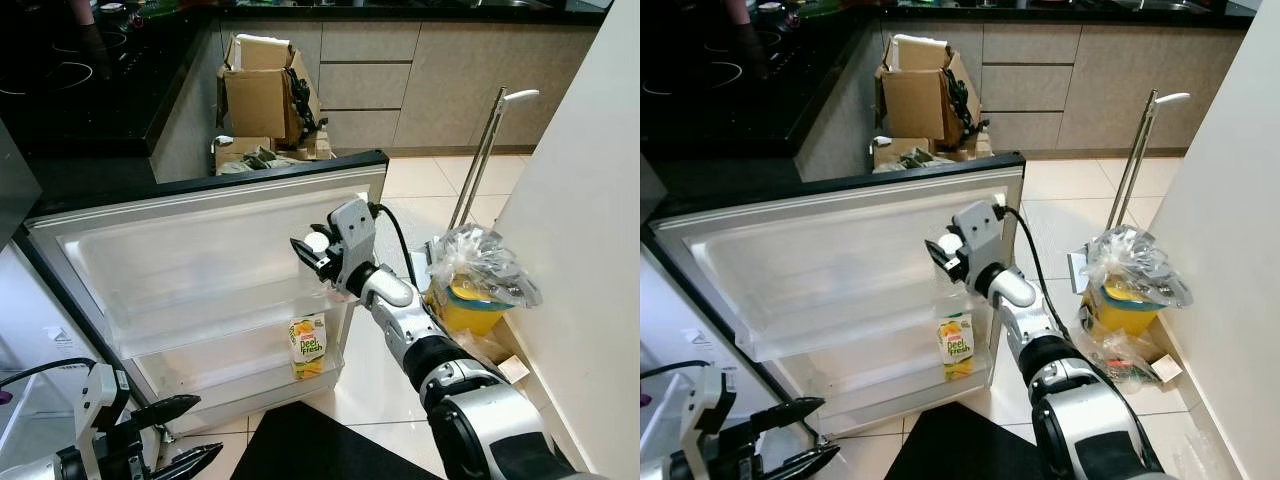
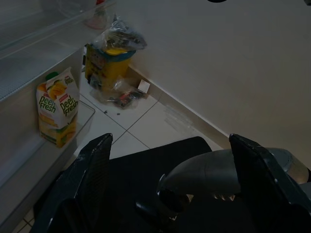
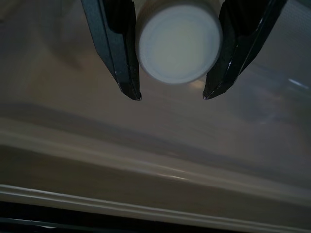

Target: Restocking fridge

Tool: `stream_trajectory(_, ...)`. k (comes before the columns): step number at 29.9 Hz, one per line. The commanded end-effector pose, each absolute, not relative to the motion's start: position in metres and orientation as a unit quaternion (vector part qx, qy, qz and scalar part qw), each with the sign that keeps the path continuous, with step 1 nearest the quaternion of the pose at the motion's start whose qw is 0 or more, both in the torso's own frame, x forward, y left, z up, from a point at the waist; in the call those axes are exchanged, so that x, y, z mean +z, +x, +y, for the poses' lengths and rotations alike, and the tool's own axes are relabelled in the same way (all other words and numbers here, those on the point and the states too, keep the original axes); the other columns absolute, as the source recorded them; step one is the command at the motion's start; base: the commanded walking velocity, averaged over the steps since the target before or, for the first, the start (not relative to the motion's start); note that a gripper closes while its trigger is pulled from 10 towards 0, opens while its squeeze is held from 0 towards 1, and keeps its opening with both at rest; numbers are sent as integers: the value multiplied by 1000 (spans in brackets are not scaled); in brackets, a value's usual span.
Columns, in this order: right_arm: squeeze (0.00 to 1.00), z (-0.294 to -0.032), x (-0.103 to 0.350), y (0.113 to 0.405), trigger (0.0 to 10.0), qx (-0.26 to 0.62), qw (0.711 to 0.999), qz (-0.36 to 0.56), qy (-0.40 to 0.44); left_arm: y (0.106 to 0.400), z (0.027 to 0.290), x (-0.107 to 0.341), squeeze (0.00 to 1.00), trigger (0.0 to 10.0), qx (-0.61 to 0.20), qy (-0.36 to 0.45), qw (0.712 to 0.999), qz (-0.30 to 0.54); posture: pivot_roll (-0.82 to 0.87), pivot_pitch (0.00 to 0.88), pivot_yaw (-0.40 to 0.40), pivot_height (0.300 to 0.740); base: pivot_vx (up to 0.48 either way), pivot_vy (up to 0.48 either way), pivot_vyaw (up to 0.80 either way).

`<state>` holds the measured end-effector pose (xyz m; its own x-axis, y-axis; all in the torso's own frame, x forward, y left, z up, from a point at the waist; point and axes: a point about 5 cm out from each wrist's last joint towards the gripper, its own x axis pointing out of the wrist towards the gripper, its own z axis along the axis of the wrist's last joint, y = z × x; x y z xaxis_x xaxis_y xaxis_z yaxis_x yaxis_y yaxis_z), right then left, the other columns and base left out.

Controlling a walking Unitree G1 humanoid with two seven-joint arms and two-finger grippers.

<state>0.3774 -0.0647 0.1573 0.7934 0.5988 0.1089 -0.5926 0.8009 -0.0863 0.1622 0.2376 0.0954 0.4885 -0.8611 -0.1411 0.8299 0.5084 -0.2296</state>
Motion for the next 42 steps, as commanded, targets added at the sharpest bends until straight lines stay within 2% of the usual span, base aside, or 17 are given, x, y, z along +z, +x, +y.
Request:
stream_trajectory(1,0,-64,157,377,10000,310,948,-71,-12,161,240,99,0,10000,-499,-54,855,127,44,70,-40,740,0,0,0)
stream_trajectory(14,0,-55,144,370,10000,326,944,-54,-6,159,239,101,0,10000,-502,-54,853,128,43,77,-41,740,0,0,0)
stream_trajectory(29,0,-57,137,367,10000,323,945,-45,-11,157,239,102,0,10000,-505,-53,851,132,44,86,-35,740,0,0,0)
stream_trajectory(31,24,-57,137,367,10000,323,945,-44,-10,157,239,103,0,10000,-505,-53,851,133,45,87,-34,740,0,0,0)
stream_trajectory(32,78,-57,136,367,10000,326,945,-43,-9,157,239,103,0,10000,-505,-53,851,134,45,87,-34,740,0,0,0)
stream_trajectory(33,647,-57,136,366,10000,326,944,-43,-9,157,239,103,0,10000,-505,-53,851,134,45,88,-34,740,0,0,0)
stream_trajectory(34,722,-56,136,366,10000,327,944,-43,-8,157,239,103,0,10000,-506,-53,851,134,45,88,-34,740,0,0,0)
stream_trajectory(38,722,-56,137,366,10000,328,944,-46,-6,157,239,103,0,10000,-506,-53,851,134,46,88,-34,740,0,0,0)
stream_trajectory(39,600,-56,138,366,10000,327,944,-49,-5,157,239,104,0,10000,-506,-52,850,134,46,88,-34,740,0,0,0)
stream_trajectory(40,522,-56,139,367,10000,327,944,-52,-3,156,239,104,0,10000,-506,-53,850,134,46,88,-34,740,0,0,0)
stream_trajectory(41,522,-56,139,367,10000,327,944,-52,-3,156,239,104,0,10000,-506,-53,850,134,46,88,-34,740,0,0,0)
stream_trajectory(42,306,-56,141,367,10000,327,943,-56,-1,157,239,104,0,10000,-506,-53,850,134,44,88,-34,740,0,0,0)
